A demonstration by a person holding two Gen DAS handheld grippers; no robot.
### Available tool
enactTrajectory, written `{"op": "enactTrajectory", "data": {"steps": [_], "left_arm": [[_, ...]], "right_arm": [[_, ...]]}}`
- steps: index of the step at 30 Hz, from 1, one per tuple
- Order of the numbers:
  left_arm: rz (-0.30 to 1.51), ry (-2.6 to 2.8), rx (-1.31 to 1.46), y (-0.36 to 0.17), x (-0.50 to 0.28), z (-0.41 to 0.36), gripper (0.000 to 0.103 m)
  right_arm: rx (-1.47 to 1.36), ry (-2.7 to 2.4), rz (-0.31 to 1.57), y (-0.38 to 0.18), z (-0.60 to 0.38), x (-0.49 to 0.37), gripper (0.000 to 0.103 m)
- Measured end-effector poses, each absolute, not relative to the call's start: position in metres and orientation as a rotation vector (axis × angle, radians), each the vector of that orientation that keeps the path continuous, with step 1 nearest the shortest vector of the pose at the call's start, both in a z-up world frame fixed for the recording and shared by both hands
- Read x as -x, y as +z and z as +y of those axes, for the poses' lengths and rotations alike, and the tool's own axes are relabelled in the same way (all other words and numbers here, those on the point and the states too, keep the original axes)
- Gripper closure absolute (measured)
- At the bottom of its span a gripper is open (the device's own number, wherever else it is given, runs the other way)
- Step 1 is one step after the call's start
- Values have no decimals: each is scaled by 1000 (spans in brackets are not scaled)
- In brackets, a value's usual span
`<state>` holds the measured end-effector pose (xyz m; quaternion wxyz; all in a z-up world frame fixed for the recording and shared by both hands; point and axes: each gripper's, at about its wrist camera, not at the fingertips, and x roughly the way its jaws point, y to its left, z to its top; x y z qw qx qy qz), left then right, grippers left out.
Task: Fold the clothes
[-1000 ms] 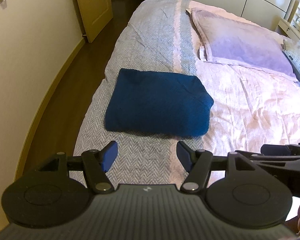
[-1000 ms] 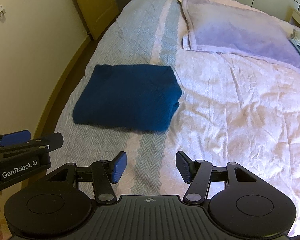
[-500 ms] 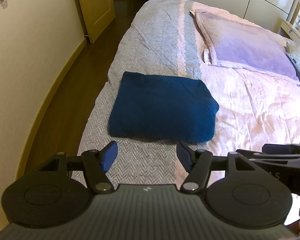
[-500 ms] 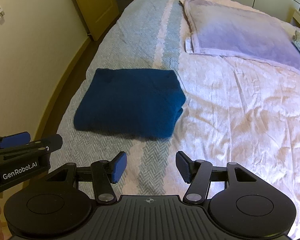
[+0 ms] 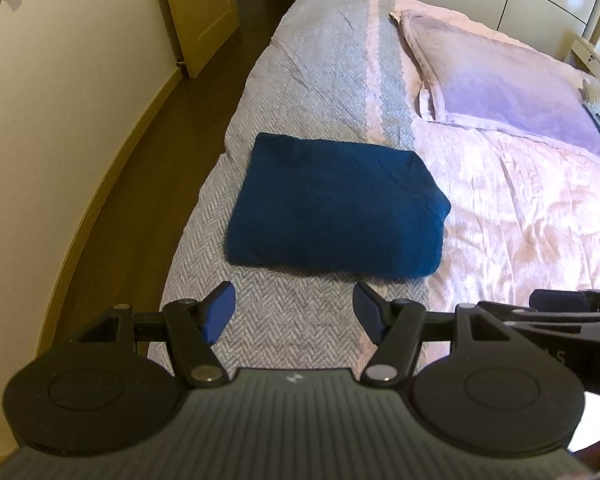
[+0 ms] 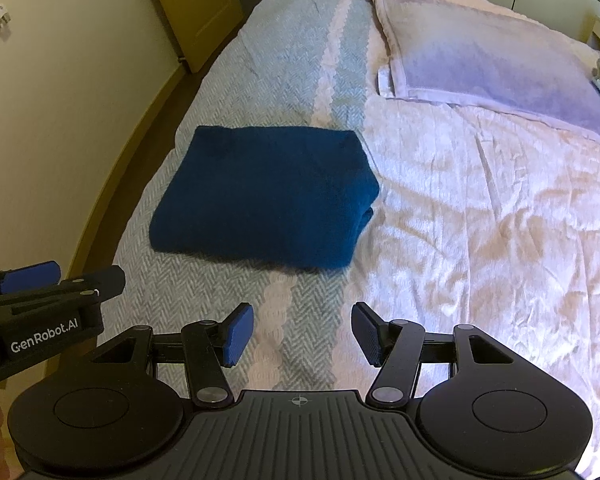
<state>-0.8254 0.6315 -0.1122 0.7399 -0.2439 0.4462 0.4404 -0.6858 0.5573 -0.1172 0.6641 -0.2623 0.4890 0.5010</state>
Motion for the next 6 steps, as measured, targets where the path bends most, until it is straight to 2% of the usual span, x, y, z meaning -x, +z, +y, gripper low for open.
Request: {"op": "enactTrajectory", "data": {"steps": [6], "left_arm": [[976,992,509,-111,824,631,41]], "right_arm": [[591,1128,1105,-116,554,686,45]]}}
